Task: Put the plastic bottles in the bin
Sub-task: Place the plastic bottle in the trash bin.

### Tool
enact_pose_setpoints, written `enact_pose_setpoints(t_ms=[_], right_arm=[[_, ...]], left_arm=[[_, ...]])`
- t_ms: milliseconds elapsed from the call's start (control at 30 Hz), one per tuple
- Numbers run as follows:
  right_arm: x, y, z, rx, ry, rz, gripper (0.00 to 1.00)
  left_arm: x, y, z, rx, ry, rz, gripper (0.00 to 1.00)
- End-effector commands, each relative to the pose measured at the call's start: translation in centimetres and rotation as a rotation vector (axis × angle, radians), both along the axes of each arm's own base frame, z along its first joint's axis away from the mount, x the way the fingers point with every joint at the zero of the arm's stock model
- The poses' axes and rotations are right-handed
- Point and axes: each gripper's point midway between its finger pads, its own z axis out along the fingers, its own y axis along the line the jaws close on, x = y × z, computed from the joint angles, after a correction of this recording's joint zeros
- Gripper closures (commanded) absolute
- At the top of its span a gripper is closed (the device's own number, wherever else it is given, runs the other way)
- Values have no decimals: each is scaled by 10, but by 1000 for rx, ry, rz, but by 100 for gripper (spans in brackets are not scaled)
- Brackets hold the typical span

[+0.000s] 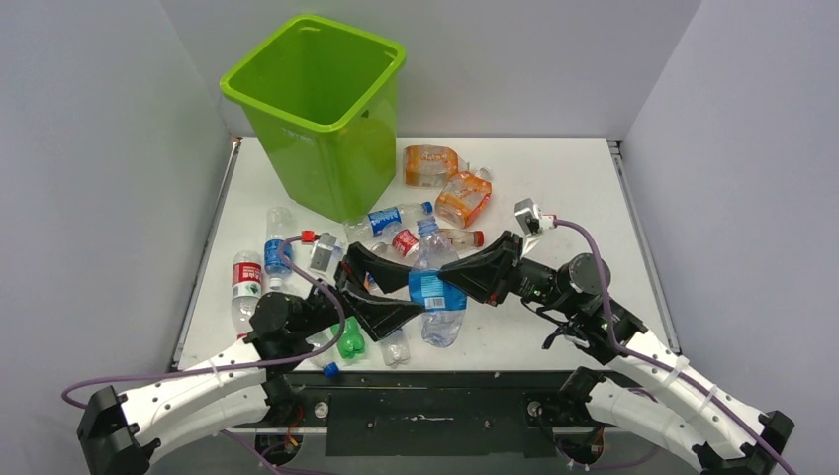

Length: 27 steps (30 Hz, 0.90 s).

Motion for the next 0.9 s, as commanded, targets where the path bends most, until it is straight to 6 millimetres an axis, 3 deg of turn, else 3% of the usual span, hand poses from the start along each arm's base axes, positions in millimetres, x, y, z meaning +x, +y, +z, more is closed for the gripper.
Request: enact_pose_setpoints(t_ms=[0,133,200,267,500,867], right_arm=[[2,-16,15,-74,-172,-88,95],[4,-24,0,-168,-241,-116,95],[3,-26,-5,-191,-272,-120,95],[3,-28,-10,-210,-297,-123,95],[2,-30,-13,-219,-340,-128,95],[5,-30,-16,-230,-353,-143,95]], left_arm=[[24,32,44,-57,-74,232,4],[45,44,74,-23,-41,348,3],[57,34,78,51,8,342,1],[61,22,84,93,52,290,7],[65,-17,76,151,164,96,19],[60,-33,70,158,165,-2,34]])
